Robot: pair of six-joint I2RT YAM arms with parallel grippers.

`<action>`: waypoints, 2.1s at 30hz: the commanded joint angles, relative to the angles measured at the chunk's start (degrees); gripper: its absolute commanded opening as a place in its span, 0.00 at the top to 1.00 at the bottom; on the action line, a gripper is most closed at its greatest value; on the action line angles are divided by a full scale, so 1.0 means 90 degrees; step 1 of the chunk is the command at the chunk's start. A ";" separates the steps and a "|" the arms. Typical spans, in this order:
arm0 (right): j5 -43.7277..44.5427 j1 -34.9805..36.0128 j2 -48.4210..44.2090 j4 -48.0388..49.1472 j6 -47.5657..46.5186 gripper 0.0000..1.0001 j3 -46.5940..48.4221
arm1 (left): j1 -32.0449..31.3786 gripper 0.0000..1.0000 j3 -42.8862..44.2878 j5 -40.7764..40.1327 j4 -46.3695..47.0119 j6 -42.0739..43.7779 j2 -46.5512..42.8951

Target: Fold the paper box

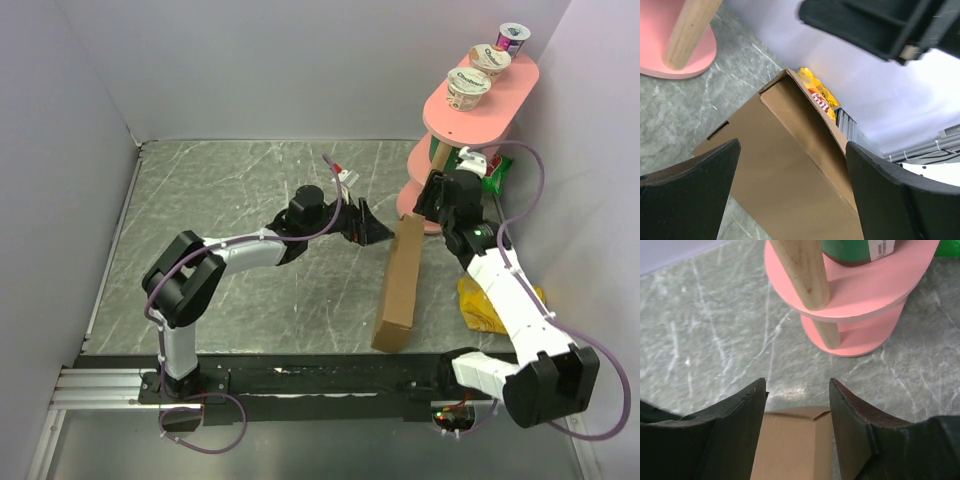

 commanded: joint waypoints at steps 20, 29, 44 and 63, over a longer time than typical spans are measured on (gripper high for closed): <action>0.2026 0.1021 0.0305 0.1741 -0.0672 0.44 -0.1264 | -0.0398 0.37 0.0611 0.0286 -0.0122 0.0128 0.0584; 0.1900 0.1090 0.0432 0.1644 -0.1189 0.42 -0.1450 | -0.0545 0.57 0.0620 0.0257 -0.0141 0.0343 0.0741; 0.1918 0.1363 0.0286 0.0775 -0.0965 0.43 -0.1899 | -0.0555 0.57 0.0347 -0.0007 -0.0034 0.0313 0.0751; 0.2378 0.1793 0.0675 0.0589 -0.1814 0.42 -0.2291 | 0.0363 0.57 -0.0268 0.0032 -0.0307 0.0548 -0.0060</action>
